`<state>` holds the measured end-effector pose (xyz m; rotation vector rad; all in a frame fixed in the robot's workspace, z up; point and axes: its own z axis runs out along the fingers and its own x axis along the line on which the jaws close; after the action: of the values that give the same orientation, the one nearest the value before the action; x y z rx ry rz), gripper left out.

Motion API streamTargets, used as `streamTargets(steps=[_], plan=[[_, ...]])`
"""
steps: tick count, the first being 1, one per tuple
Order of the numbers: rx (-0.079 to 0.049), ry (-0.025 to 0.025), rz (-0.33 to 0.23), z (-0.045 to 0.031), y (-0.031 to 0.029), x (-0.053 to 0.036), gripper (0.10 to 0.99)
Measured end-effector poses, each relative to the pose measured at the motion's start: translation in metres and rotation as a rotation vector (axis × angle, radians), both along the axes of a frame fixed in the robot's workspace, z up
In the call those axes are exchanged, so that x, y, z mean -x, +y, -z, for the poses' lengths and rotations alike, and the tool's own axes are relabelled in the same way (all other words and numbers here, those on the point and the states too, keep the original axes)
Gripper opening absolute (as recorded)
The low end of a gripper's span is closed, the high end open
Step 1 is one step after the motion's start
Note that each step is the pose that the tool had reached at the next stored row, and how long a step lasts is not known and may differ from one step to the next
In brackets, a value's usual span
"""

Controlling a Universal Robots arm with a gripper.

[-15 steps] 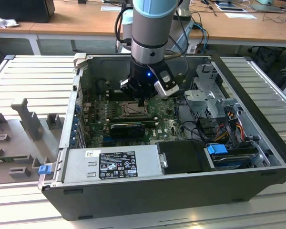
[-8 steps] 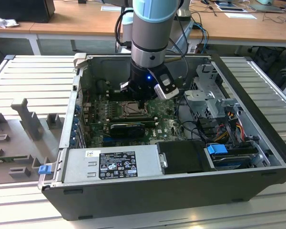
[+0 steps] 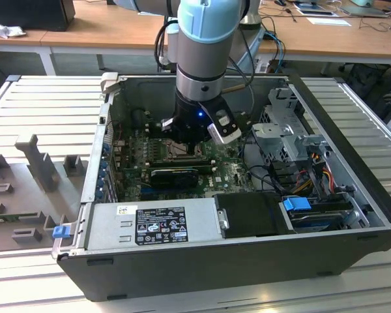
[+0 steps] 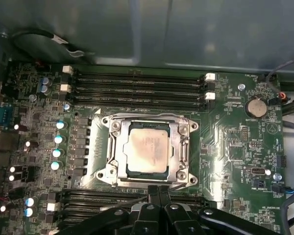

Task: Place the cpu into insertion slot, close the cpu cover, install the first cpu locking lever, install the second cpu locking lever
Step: 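Install the second cpu locking lever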

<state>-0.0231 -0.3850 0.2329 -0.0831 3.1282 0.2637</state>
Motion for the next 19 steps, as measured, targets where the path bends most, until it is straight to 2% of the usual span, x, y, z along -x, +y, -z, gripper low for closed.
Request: streamTargets(steps=[2, 4, 6, 8, 11, 13, 14, 18, 19], plan=[[-0.001, 0.0000, 0.000, 0.0003, -0.0011, 0.0044, 0.106], [-0.002, 0.0001, 0.000, 0.0004, -0.0020, 0.0155, 0.106], [-0.003, 0.0001, 0.000, 0.0008, -0.0024, 0.0206, 0.106], [-0.004, -0.0001, 0.000, 0.0030, -0.0026, 0.0229, 0.106], [-0.004, 0.0000, 0.000, 0.0102, -0.0026, 0.0243, 0.106], [-0.009, 0.0002, 0.000, 0.0135, -0.0028, 0.0290, 0.106], [-0.014, 0.0002, -0.001, 0.0144, -0.0030, 0.0320, 0.106], [-0.053, 0.0000, -0.002, 0.0159, -0.0069, 0.0362, 0.106], [-0.064, 0.0001, -0.004, 0.0168, -0.0097, 0.0366, 0.106]])
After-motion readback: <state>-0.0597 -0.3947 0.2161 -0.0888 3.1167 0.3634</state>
